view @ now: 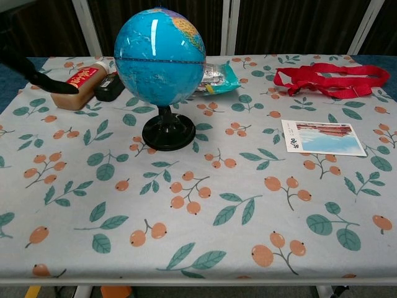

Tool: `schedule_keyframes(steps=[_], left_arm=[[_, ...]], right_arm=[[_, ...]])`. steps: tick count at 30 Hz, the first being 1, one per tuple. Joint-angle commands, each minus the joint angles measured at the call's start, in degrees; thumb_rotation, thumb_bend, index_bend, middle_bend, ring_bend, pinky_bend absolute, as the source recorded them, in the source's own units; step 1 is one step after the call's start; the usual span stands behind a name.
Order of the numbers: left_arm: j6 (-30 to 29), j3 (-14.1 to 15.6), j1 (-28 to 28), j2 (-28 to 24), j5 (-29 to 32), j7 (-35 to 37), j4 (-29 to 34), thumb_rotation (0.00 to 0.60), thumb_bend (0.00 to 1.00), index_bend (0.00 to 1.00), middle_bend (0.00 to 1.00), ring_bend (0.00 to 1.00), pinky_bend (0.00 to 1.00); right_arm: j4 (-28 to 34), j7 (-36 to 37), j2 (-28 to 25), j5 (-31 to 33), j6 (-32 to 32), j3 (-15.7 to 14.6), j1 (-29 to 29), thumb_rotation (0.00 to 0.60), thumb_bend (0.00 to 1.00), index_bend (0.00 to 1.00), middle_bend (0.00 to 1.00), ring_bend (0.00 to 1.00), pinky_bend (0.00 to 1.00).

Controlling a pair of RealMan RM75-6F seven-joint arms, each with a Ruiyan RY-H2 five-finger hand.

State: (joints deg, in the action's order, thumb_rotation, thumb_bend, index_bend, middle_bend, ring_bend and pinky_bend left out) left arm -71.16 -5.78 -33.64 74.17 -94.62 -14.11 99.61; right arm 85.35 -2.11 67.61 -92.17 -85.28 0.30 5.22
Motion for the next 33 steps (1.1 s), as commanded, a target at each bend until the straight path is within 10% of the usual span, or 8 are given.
schedule_keyframes(steps=[1,33], left_arm=[[2.0,-0.5,-1.6,1.7,0.4,0.2,0.1,0.6,0.01,0.04,0.08,0.0,0.11],[0.7,-0.1,0.7,-0.5,6.2,-2.2,-1.9,0.6,0.01,0.05,0.12,0.0,0.11]], right_arm=[[-0.2,0.4,0.0,0.1,-0.1,0.0,-0.1,0.6,0.17,0.0,0.0,0.0,0.0],[-0.3,0.9,-0.2,0.0,-0.4,0.1,-0.2,0.6,0.17,0.0,0.0,0.0,0.0]])
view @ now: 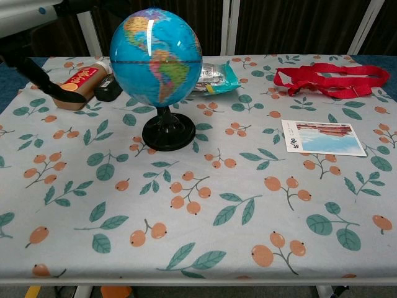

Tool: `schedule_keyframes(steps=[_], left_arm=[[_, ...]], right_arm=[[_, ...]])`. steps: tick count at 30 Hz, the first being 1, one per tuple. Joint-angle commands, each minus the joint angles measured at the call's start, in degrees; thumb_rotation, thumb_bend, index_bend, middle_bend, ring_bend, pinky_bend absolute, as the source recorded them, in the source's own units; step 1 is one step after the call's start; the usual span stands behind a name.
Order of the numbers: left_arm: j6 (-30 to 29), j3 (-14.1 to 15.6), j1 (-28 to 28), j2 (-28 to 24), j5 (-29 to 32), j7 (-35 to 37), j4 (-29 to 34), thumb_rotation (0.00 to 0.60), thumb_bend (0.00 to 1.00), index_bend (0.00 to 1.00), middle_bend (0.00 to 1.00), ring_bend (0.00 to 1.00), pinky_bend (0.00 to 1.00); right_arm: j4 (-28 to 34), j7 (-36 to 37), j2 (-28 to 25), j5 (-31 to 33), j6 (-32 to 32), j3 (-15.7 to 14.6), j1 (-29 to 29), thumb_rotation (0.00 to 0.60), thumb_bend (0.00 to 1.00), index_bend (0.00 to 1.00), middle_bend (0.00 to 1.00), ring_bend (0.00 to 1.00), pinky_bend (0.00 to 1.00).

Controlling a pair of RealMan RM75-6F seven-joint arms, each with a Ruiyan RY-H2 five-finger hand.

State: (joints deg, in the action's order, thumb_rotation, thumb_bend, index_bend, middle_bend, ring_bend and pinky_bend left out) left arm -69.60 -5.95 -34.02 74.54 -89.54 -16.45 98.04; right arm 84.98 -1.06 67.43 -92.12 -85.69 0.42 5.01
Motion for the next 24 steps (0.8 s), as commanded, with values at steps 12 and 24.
schedule_keyframes(steps=[12,24], left_arm=[[-9.2,2.1,10.5,-6.2,5.9,3.1,-1.7,0.6,0.01,0.05,0.11,0.0,0.11],[-19.1,5.9,21.5,-9.2,6.1,4.9,-5.5,0.6,0.01,0.06,0.06,0.0,0.11]], right_arm=[[1.5,-1.1,-0.3,-0.2,0.1,0.1,0.2,0.6,0.17,0.0,0.0,0.0,0.0],[4.0,-5.5,-0.2,1.5,1.0,0.7,0.3,0.6,0.15,0.0,0.0,0.0,0.0]])
